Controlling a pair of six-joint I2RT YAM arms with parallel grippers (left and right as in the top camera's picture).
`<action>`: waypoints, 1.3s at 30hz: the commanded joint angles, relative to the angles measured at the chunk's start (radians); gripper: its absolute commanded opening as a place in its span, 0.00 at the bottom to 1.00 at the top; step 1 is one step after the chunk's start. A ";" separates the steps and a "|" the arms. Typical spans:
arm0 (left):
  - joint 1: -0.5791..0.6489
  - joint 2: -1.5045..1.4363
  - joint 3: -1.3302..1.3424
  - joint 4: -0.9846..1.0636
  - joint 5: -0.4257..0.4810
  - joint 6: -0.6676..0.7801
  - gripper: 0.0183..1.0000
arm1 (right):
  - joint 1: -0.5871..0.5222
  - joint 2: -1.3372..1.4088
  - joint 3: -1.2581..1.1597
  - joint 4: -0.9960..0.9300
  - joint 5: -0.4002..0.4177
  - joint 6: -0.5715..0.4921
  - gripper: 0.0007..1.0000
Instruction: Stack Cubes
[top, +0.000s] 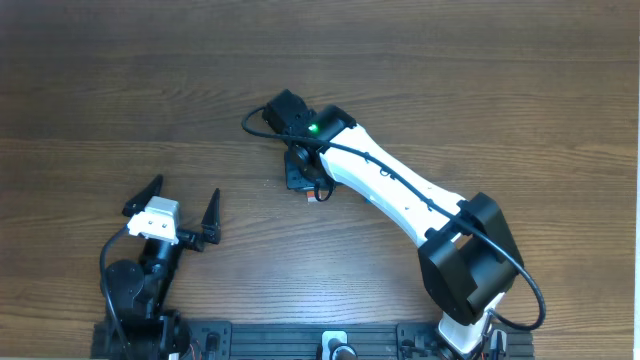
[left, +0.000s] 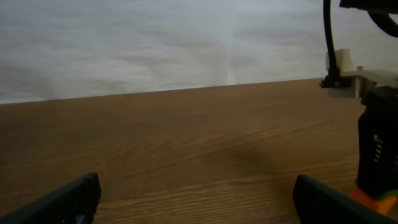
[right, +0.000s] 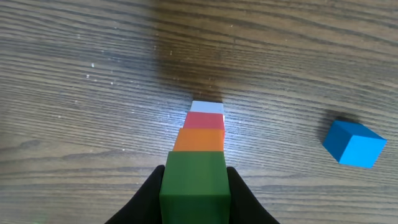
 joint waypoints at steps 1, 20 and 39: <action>0.005 -0.009 -0.009 0.006 -0.008 0.017 1.00 | 0.007 0.026 0.017 0.003 0.010 0.000 0.01; 0.005 -0.009 -0.009 0.006 -0.008 0.017 1.00 | 0.007 0.026 0.017 -0.005 0.006 0.000 0.35; 0.005 -0.009 -0.009 0.006 -0.009 0.017 1.00 | 0.002 0.026 0.024 -0.006 0.005 -0.001 0.99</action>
